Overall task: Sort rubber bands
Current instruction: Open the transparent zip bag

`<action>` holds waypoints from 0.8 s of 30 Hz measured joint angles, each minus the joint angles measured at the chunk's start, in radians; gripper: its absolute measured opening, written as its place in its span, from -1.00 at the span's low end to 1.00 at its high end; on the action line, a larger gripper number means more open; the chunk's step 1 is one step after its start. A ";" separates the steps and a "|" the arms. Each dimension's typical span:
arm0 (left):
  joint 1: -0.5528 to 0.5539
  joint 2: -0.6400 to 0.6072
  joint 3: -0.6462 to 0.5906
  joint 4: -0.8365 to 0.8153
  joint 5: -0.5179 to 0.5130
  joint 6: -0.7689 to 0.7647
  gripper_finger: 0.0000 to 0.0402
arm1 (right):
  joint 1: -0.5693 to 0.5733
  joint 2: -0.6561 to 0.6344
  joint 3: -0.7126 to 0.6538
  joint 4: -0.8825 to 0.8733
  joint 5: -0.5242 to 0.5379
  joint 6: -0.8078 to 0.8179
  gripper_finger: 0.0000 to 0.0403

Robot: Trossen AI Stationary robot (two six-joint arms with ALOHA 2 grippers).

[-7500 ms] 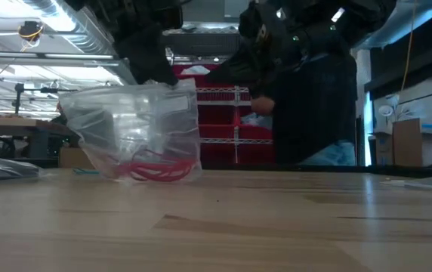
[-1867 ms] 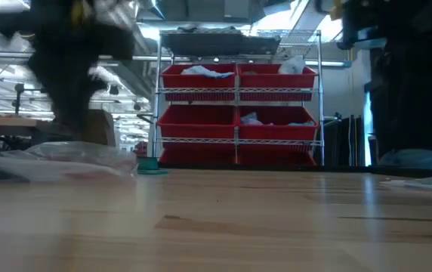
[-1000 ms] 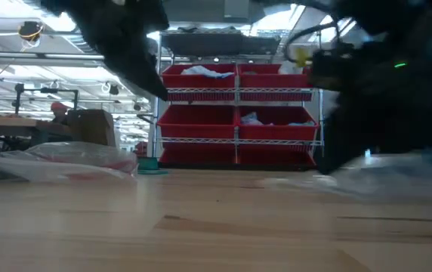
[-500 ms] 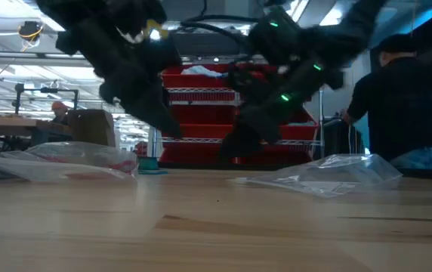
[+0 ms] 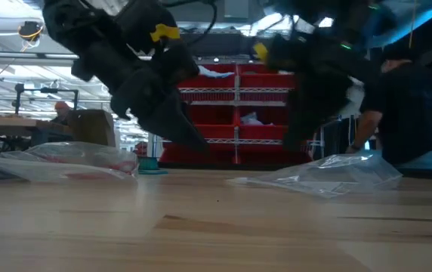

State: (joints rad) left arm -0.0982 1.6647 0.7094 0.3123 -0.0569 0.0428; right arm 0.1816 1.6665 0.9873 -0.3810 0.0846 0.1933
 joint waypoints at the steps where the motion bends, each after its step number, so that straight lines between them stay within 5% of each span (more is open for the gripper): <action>1: 0.000 0.019 0.000 0.027 0.032 0.013 -0.36 | 0.029 0.000 -0.031 0.024 0.008 0.037 -0.01; 9: -0.007 0.119 0.035 0.076 0.091 0.093 -0.36 | 0.201 0.013 -0.201 0.315 0.154 0.289 -0.01; 15: -0.003 0.153 0.065 0.101 0.090 0.199 -0.36 | 0.181 0.079 -0.243 0.483 0.252 0.083 -0.01; 19: -0.004 0.165 0.065 0.101 0.058 0.278 -0.36 | 0.102 0.150 -0.241 0.597 0.187 -0.021 -0.01; 24: -0.003 0.161 0.065 0.098 -0.126 0.363 -0.36 | 0.012 0.197 -0.239 0.702 0.091 -0.101 -0.01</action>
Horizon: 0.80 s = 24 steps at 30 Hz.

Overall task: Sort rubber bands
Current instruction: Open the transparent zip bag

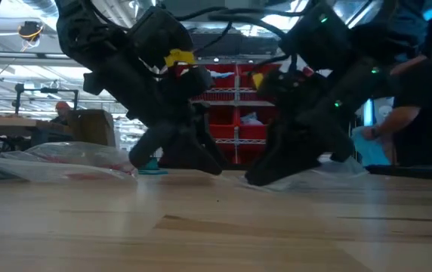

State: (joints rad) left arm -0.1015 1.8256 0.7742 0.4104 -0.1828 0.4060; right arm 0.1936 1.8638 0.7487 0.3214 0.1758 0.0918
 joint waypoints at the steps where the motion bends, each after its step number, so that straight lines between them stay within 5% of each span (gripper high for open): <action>1: 0.001 -0.002 0.000 -0.003 -0.033 0.025 -0.36 | -0.013 0.002 0.000 0.000 -0.019 -0.026 -0.01; 6: 0.026 -0.016 0.000 -0.007 -0.082 0.077 -0.36 | -0.047 0.005 0.002 -0.005 -0.058 -0.121 -0.01; 12: 0.126 -0.016 0.000 -0.085 0.248 0.077 -0.36 | -0.051 0.003 0.034 -0.034 -0.094 -0.116 -0.01; 24: 0.229 0.014 0.001 -0.074 0.379 0.204 -0.36 | -0.050 0.005 0.042 -0.033 -0.101 -0.039 -0.01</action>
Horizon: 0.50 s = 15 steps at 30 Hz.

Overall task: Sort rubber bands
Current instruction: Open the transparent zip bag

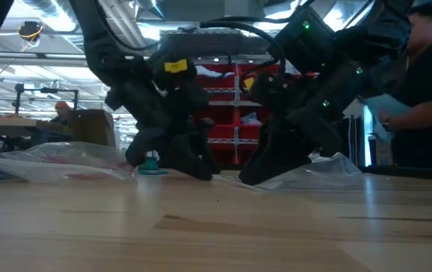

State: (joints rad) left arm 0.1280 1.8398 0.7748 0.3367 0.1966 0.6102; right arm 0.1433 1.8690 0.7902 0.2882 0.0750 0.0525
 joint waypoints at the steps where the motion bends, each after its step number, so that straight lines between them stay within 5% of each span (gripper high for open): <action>1: 0.007 0.011 0.001 0.002 0.044 0.000 -0.36 | 0.000 0.000 0.000 0.000 0.000 0.000 -0.01; 10: -0.007 0.118 0.004 0.082 0.117 -0.032 -0.37 | 0.000 0.000 0.000 0.007 -0.001 0.003 -0.01; 15: -0.039 0.127 0.004 0.084 0.109 -0.065 -0.67 | 0.001 0.000 0.000 0.008 -0.016 0.003 -0.01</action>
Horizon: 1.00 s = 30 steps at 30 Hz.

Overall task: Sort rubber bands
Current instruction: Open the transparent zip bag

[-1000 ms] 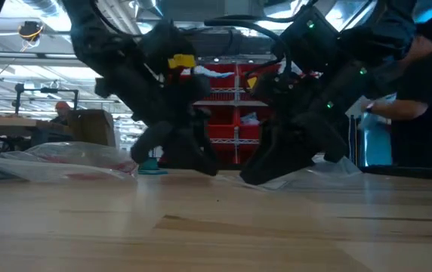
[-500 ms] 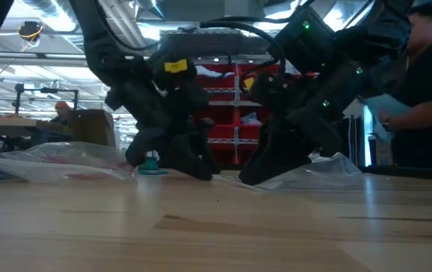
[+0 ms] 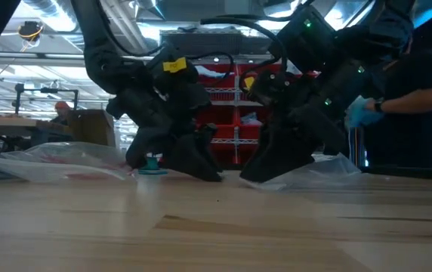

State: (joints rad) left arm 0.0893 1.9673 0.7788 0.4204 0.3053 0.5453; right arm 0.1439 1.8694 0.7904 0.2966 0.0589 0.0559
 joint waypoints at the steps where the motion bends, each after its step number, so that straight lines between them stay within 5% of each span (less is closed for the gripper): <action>1: -0.006 0.000 0.000 0.000 -0.006 -0.010 -0.77 | 0.000 0.000 0.000 0.001 -0.003 0.003 -0.01; 4: -0.021 -0.003 -0.001 0.000 -0.054 -0.071 -0.93 | 0.001 -0.010 0.013 -0.036 -0.009 0.053 -0.01; 15: -0.108 -0.254 -0.007 -0.114 -0.196 -0.540 -0.93 | 0.075 -0.246 0.251 -0.629 0.133 0.180 -0.01; 24: -0.181 -0.452 -0.005 -0.130 -0.257 -0.777 -0.91 | 0.173 -0.282 0.399 -0.688 0.226 0.093 -0.01; 30: -0.224 -0.490 -0.004 -0.147 -0.257 -0.773 -0.91 | 0.160 -0.281 0.408 -0.679 0.323 0.036 -0.01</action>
State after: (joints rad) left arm -0.1345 1.4769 0.7746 0.2731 0.0483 -0.2273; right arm 0.3037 1.5887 1.1988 -0.3820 0.3822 0.0922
